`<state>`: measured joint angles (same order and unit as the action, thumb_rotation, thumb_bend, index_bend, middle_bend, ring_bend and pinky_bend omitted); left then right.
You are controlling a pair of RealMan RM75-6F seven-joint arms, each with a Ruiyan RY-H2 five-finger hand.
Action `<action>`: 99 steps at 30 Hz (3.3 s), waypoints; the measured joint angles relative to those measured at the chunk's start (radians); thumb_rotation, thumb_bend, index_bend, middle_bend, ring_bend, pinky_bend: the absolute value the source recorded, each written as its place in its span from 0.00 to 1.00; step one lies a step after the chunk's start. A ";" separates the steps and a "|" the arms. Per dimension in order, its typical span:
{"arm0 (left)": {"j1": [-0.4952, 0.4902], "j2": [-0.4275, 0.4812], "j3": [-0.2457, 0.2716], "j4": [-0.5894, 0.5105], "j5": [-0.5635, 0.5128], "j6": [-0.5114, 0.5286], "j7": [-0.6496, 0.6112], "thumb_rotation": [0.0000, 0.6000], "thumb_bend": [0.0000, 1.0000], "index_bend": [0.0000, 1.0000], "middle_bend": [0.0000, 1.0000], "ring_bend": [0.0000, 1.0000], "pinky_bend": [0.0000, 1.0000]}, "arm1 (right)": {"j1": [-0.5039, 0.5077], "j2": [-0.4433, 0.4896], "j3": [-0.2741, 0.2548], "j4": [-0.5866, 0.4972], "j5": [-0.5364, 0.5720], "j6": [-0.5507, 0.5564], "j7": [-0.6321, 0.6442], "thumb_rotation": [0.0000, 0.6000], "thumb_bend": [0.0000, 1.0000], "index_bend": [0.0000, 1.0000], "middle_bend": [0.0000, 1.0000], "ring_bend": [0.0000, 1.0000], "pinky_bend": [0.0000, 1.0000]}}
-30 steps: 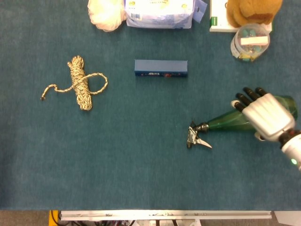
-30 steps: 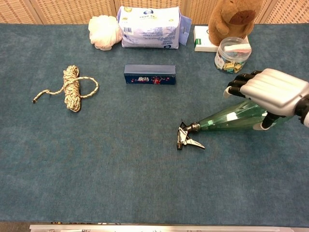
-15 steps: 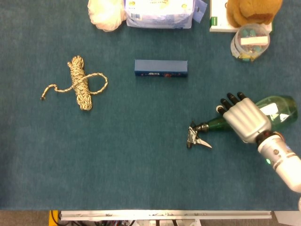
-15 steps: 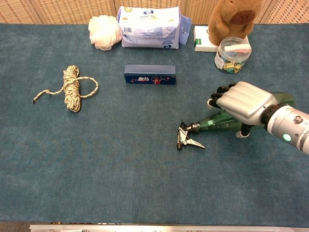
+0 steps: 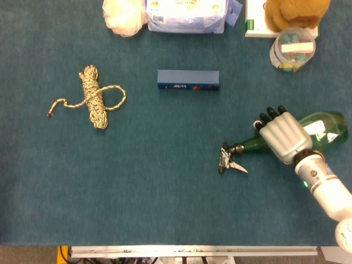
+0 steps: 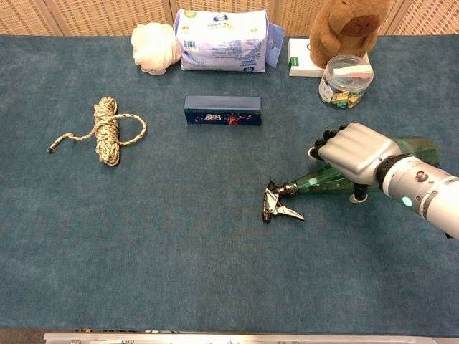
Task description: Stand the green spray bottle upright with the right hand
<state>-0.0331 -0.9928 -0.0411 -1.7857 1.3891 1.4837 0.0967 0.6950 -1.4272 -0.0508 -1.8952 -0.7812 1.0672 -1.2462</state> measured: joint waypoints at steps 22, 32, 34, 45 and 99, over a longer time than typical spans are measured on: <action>0.004 0.017 -0.010 -0.017 -0.037 -0.004 0.012 1.00 0.00 0.49 0.50 0.34 0.45 | 0.074 -0.020 -0.055 0.041 0.045 0.018 0.066 1.00 0.12 0.32 0.45 0.40 0.30; 0.002 0.016 -0.011 -0.019 -0.046 -0.012 0.024 1.00 0.00 0.49 0.50 0.34 0.45 | 0.067 -0.012 -0.078 0.059 -0.022 0.035 0.125 1.00 0.20 0.44 0.58 0.53 0.35; 0.002 0.016 -0.011 -0.019 -0.048 -0.013 0.025 1.00 0.00 0.49 0.50 0.34 0.45 | 0.064 -0.004 -0.080 0.055 -0.034 0.039 0.141 1.00 0.20 0.44 0.58 0.53 0.36; 0.000 0.016 -0.012 -0.018 -0.058 -0.023 0.031 1.00 0.00 0.49 0.50 0.34 0.45 | 0.028 0.091 -0.056 -0.016 -0.204 0.041 0.393 1.00 0.20 0.45 0.58 0.53 0.36; -0.027 0.025 0.012 -0.022 -0.078 -0.093 0.051 1.00 0.00 0.49 0.50 0.34 0.45 | -0.223 -0.438 0.082 0.972 -0.866 0.457 2.216 1.00 0.29 0.45 0.62 0.53 0.41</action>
<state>-0.0602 -0.9680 -0.0295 -1.8079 1.3107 1.3906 0.1480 0.4717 -1.8649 0.0309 -0.9232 -1.6470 1.5240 0.9697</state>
